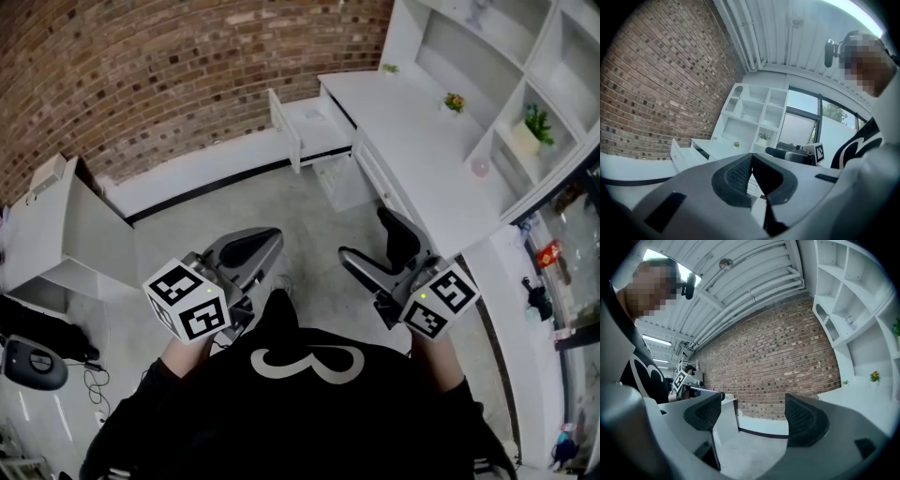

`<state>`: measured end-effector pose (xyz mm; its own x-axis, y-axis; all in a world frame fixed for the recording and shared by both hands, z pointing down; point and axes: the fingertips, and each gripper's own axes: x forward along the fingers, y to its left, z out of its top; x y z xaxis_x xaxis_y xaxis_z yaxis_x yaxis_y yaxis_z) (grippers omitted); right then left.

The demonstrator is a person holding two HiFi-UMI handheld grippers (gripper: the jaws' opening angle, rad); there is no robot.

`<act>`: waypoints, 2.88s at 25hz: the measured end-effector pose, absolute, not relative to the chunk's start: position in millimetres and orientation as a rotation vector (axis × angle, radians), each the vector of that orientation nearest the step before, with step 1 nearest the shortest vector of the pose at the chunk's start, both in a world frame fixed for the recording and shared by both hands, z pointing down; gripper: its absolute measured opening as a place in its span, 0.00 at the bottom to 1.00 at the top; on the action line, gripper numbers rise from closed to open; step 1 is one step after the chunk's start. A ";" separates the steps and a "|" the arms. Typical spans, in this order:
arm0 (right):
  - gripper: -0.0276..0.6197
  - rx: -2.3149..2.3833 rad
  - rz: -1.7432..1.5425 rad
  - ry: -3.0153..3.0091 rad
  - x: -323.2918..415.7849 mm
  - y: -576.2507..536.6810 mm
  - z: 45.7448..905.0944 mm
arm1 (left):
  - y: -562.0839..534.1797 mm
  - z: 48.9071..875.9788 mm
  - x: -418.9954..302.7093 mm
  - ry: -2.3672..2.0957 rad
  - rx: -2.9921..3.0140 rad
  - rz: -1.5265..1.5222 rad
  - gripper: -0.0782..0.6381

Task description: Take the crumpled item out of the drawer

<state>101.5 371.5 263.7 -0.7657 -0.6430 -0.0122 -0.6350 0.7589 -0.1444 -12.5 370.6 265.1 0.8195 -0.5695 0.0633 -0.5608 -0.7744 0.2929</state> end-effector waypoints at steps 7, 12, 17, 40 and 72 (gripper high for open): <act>0.68 -1.074 -0.263 2.895 96.9 297.9 271.9 | 297.1 275.1 -21.2 -0.852 2.661 -0.041 0.11; 0.68 -1.088 -0.311 2.902 85.6 223.4 277.8 | 222.3 286.5 -33.6 -0.841 2.615 -0.035 0.11; 0.68 -1.114 -0.352 2.916 68.0 139.2 284.8 | 135.0 290.4 -52.2 -0.836 2.575 -0.008 0.11; 0.68 -1.256 -0.423 2.975 21.6 -66.7 324.6 | -81.5 328.2 -91.1 -0.727 2.537 0.023 0.11; 0.65 -1.323 -0.526 3.260 40.4 -291.6 470.6 | -247.3 404.2 -84.1 -0.901 2.320 0.102 0.11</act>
